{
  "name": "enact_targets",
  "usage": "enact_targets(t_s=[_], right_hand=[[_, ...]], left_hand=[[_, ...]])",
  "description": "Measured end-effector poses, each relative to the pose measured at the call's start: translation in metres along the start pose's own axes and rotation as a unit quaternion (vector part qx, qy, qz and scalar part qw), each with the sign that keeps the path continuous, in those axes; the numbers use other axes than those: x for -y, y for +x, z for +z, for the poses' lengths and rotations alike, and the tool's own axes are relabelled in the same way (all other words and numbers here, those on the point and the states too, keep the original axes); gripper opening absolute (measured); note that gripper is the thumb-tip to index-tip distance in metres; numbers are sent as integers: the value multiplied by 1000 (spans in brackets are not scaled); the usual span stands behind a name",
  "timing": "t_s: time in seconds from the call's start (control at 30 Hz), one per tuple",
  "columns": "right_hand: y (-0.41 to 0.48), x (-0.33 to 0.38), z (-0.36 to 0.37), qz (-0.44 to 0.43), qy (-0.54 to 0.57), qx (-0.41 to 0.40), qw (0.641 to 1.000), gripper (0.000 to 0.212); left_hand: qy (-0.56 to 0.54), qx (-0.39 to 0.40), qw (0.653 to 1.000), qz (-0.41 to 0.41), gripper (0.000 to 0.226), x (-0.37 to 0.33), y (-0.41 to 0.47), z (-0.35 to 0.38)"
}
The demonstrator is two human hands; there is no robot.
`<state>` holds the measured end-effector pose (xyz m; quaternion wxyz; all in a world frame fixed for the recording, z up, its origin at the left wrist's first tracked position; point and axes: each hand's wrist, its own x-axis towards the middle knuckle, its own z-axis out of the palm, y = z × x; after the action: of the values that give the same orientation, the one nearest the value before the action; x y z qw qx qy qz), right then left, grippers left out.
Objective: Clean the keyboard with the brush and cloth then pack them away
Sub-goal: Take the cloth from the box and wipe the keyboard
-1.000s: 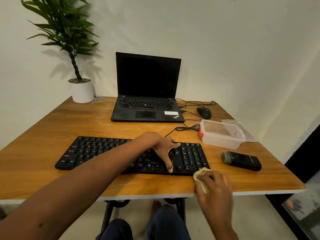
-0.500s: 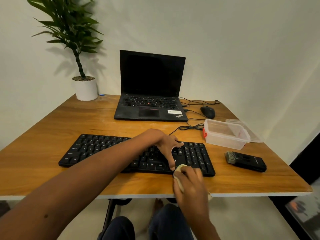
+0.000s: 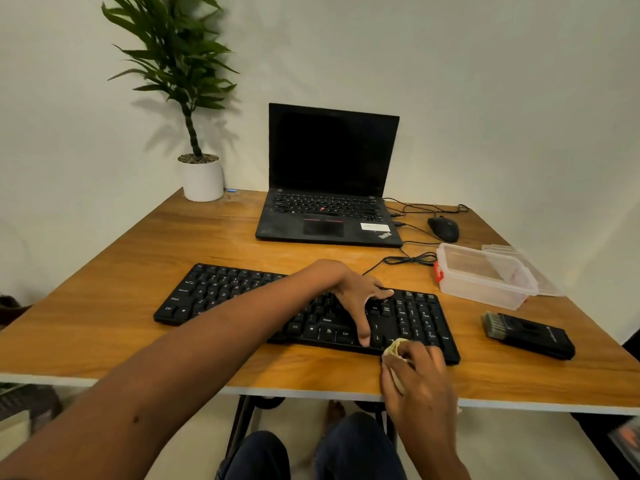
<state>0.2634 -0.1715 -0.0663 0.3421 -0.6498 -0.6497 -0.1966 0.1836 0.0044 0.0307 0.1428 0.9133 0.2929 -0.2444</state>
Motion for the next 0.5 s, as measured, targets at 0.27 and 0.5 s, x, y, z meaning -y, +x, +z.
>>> enact_targets(t_s=[0.27, 0.5], right_hand=[[22, 61, 34, -157, 23, 55, 986, 10], [37, 77, 35, -258, 3, 95, 961, 2]], left_hand=[[19, 0, 1000, 1, 108, 1, 4, -1], [36, -9, 999, -1, 108, -7, 2, -1]])
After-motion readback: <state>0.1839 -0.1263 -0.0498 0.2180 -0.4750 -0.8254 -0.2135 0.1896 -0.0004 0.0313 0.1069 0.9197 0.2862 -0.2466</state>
